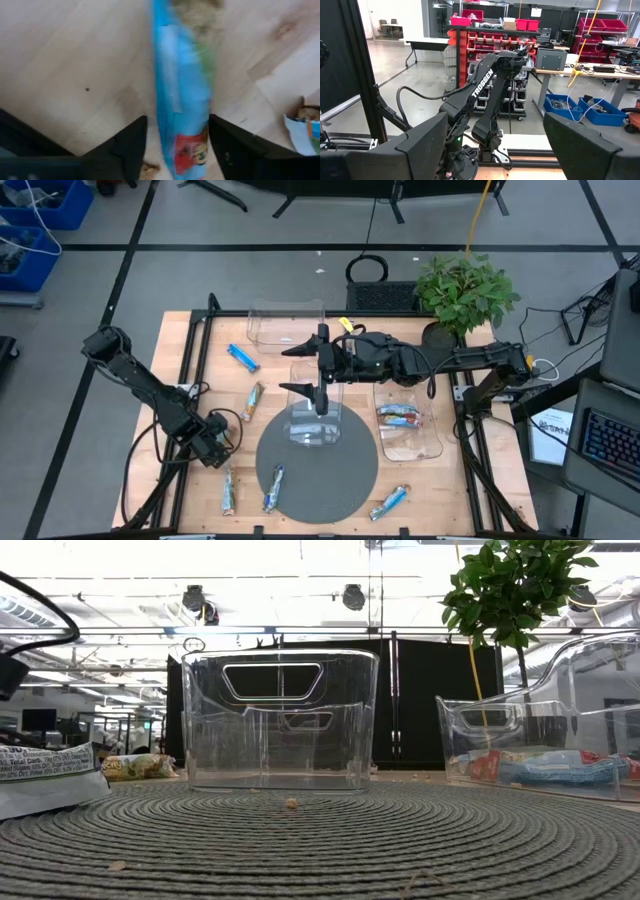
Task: Pick and place Granola Bars by type
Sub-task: Put the red granola bar into the bottom right transparent bin
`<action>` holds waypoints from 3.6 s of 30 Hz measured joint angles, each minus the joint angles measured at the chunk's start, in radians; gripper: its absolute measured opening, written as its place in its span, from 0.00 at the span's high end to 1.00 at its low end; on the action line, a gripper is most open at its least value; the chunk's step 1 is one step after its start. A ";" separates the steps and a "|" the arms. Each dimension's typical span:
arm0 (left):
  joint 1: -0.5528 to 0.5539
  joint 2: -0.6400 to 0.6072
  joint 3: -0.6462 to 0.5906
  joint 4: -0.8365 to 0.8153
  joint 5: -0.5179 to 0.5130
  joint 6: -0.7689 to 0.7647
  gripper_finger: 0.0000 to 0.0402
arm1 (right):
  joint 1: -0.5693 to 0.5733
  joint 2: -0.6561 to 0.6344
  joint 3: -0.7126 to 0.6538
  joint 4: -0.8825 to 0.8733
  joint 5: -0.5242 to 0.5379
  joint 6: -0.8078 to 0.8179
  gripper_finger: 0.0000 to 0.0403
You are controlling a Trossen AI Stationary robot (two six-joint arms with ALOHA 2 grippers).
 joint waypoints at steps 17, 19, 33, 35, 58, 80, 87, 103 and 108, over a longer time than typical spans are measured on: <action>0.000 0.000 0.000 0.015 -0.019 0.015 0.97 | 0.000 0.000 0.000 0.011 0.000 0.000 0.20; 0.000 0.000 0.000 0.014 -0.019 0.014 0.97 | 0.000 0.000 0.000 0.011 0.001 0.000 0.20; 0.000 -0.040 0.111 -0.006 -0.259 0.050 0.98 | -0.002 0.000 0.000 0.011 0.110 -0.024 0.20; 0.001 -0.040 0.135 -0.006 -0.314 0.084 0.98 | -0.002 0.000 0.000 0.011 0.115 -0.032 0.20; 0.064 -0.210 0.247 0.224 -1.041 0.629 0.98 | -0.003 -0.016 0.000 -0.001 0.109 0.138 0.20; 0.321 -0.280 0.247 0.976 -0.802 1.415 0.98 | -0.003 -0.016 0.000 -0.044 0.109 0.180 0.20; 0.373 -0.235 0.265 1.044 -0.713 1.451 0.99 | -0.003 -0.016 0.000 -0.044 0.111 0.157 0.20; 0.520 -0.043 0.565 0.839 -0.504 1.510 0.99 | -0.003 -0.016 0.000 -0.042 0.113 0.157 0.20; 0.536 -0.042 0.566 0.836 -0.480 1.503 0.99 | -0.003 -0.016 0.000 -0.042 0.110 0.157 0.20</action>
